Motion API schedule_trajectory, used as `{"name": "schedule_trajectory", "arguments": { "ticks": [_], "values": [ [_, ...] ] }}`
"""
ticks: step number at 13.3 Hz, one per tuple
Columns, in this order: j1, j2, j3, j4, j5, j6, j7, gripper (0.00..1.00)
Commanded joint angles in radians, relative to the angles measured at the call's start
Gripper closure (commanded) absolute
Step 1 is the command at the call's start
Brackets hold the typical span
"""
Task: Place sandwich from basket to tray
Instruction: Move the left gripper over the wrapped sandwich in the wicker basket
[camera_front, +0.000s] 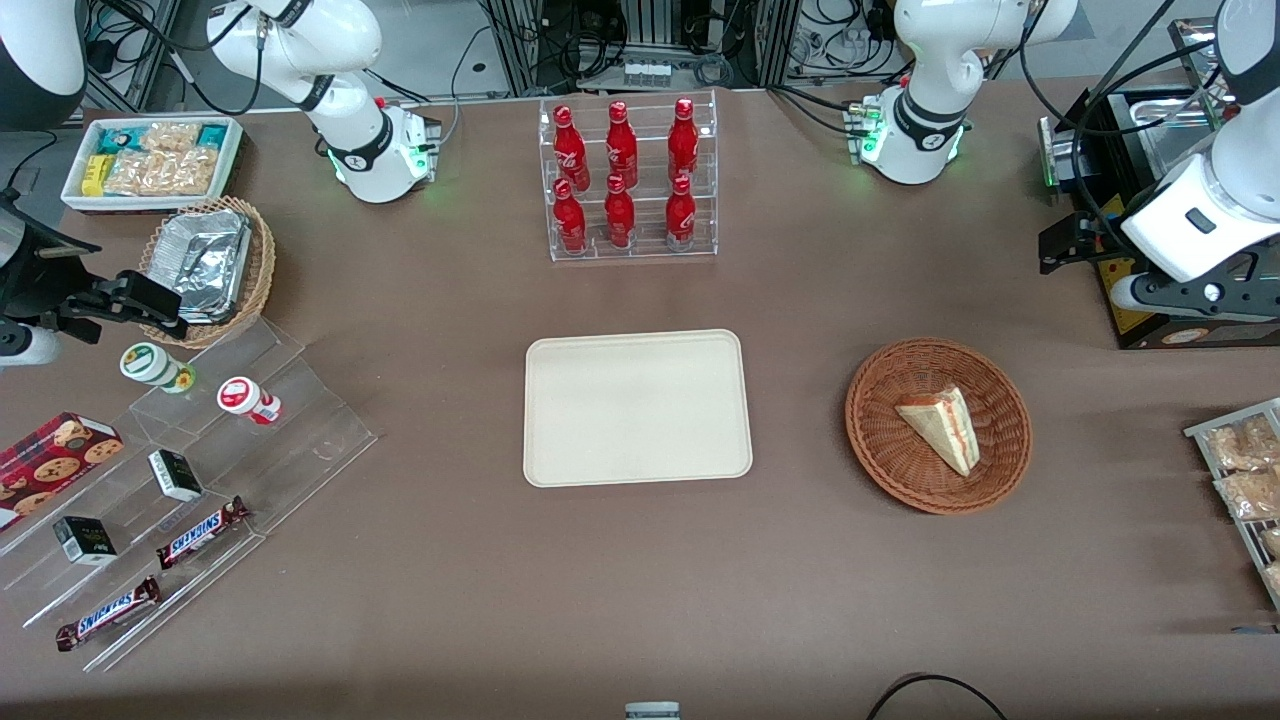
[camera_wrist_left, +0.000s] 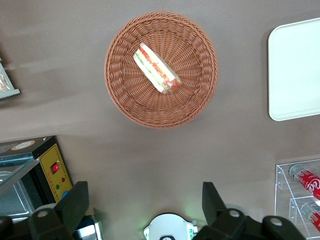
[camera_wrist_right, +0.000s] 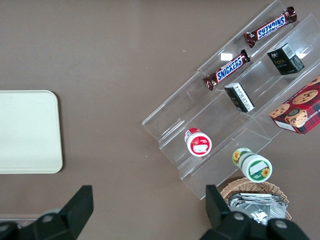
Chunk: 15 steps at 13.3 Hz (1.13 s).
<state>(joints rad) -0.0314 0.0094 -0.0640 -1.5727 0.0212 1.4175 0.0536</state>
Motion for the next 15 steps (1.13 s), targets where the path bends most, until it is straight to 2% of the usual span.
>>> {"name": "schedule_trajectory", "arguments": {
  "ticks": [1, 4, 9, 15],
  "values": [
    [-0.007, 0.010, 0.006, 0.020, -0.009, -0.016, 0.000, 0.00],
    [-0.002, 0.012, 0.007, -0.003, -0.004, 0.010, 0.002, 0.00],
    [-0.002, 0.014, 0.007, -0.136, -0.004, 0.135, 0.002, 0.00],
    [-0.002, 0.015, 0.007, -0.384, -0.009, 0.434, -0.011, 0.00]
  ]
}}
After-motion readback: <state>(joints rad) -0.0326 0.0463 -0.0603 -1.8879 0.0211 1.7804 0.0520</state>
